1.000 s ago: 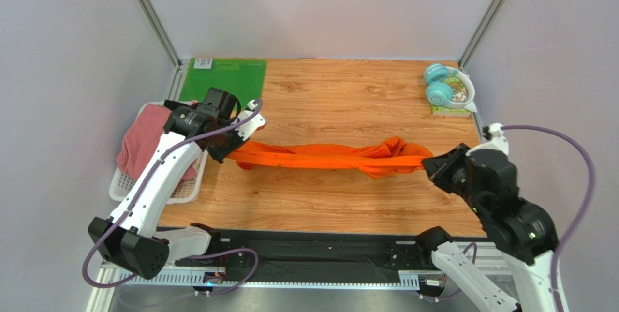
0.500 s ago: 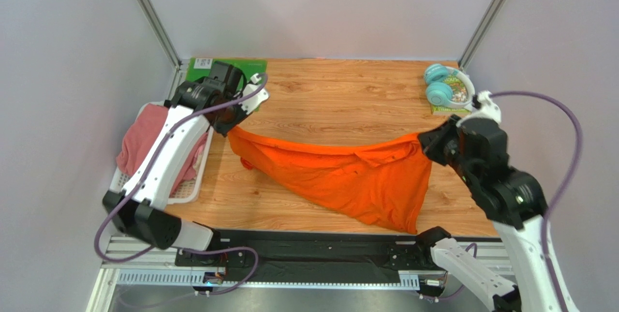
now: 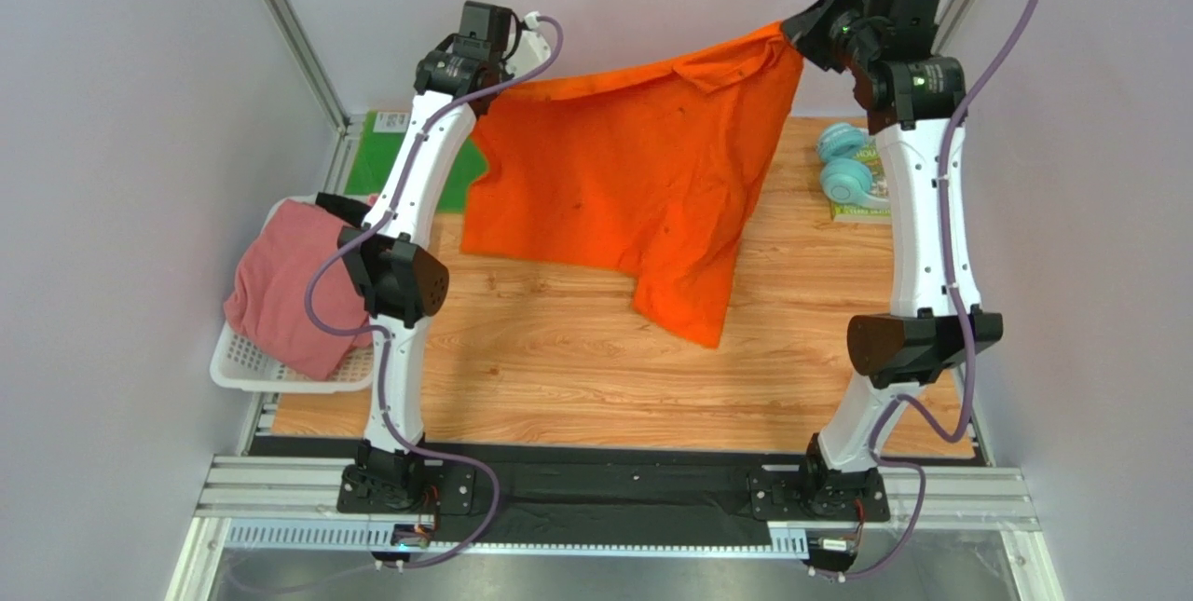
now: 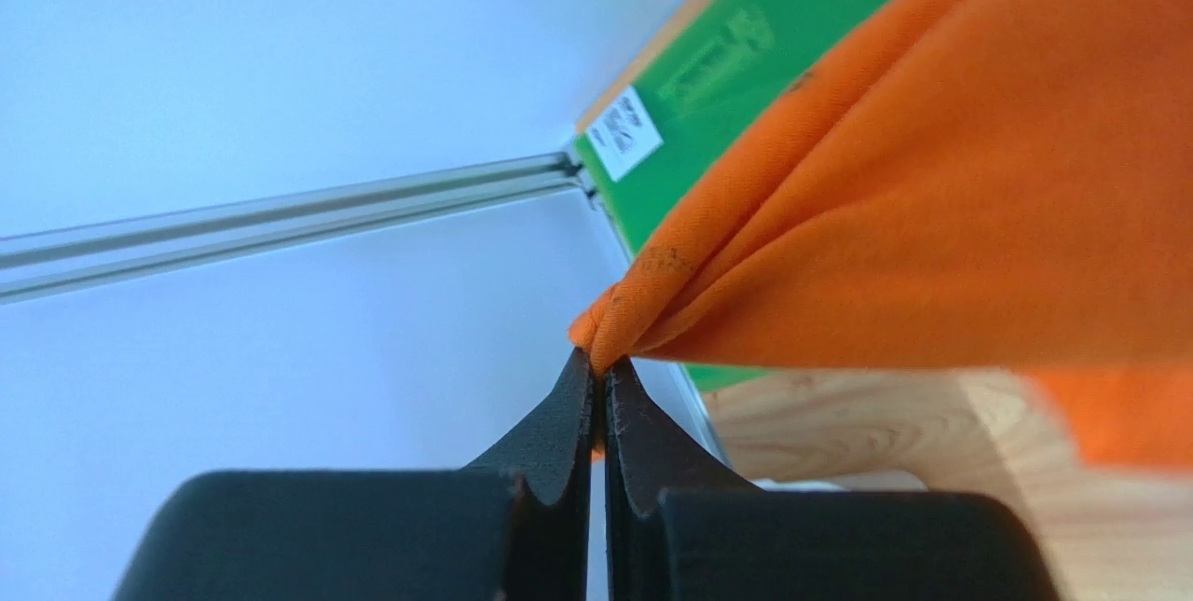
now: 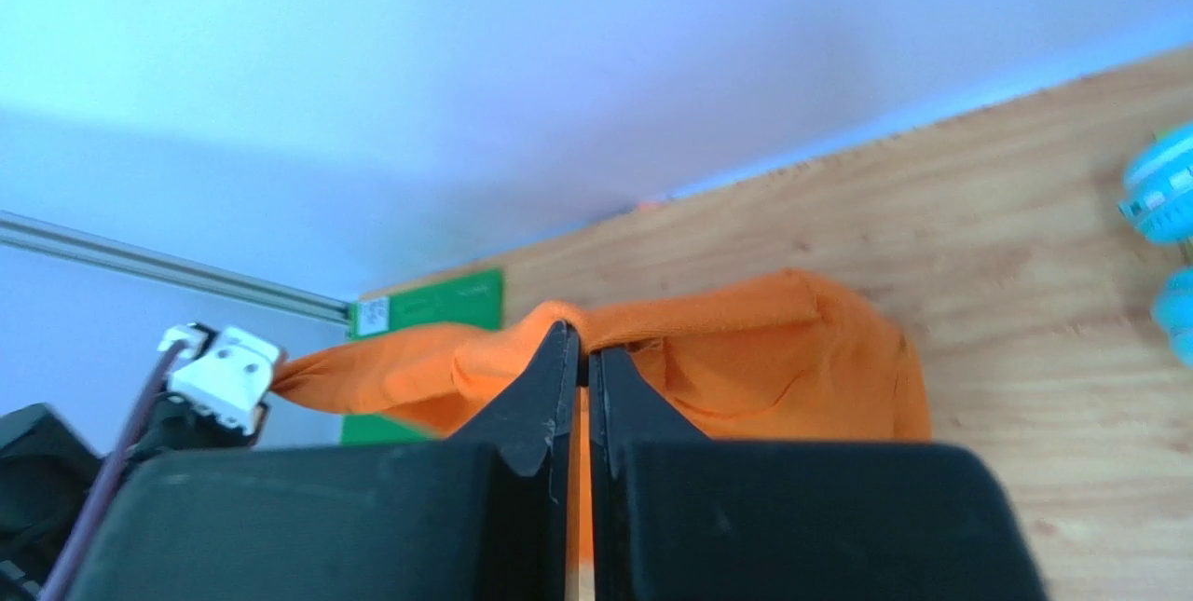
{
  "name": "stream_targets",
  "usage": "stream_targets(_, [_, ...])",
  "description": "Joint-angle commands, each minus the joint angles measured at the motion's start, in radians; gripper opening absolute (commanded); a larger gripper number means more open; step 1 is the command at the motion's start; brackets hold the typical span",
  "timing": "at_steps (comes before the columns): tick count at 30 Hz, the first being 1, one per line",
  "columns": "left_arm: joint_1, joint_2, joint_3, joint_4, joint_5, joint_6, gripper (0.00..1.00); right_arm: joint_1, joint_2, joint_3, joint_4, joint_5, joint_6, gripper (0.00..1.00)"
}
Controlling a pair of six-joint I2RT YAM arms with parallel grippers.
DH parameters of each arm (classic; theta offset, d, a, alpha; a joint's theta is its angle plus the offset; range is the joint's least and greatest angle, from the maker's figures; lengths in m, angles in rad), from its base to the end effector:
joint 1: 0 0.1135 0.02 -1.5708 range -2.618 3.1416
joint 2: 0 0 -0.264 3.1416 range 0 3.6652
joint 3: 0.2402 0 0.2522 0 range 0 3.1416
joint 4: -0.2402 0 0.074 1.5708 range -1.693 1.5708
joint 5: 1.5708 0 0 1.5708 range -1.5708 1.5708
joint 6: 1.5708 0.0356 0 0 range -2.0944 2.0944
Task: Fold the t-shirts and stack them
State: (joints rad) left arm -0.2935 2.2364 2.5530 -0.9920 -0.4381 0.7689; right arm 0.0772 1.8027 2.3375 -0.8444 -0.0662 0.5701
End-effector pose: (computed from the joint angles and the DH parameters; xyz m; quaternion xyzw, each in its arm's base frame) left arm 0.4639 -0.1244 0.3880 0.3646 0.8063 0.2899 0.3645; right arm 0.3639 0.0305 0.5135 0.1780 0.7876 0.2128 0.5502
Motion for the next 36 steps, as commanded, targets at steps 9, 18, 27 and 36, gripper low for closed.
stream_targets(9, [0.088,-0.278,-0.061,0.364,-0.044,-0.131,0.0,-0.065,-0.21,-0.175,0.12,-0.132,-0.026,0.0])
stream_targets(18, [0.088,-0.511,-0.478,0.212,0.168,-0.217,0.0,-0.068,-0.417,-0.365,0.064,-0.107,-0.033,0.0])
stream_targets(27, [0.093,-0.633,-0.564,0.181,0.259,-0.318,0.0,-0.068,-0.471,-0.29,0.022,-0.101,-0.059,0.0])
stream_targets(36, [0.093,-0.482,-0.323,0.145,0.28,-0.355,0.0,-0.068,-0.387,-0.291,0.065,-0.064,-0.082,0.0])
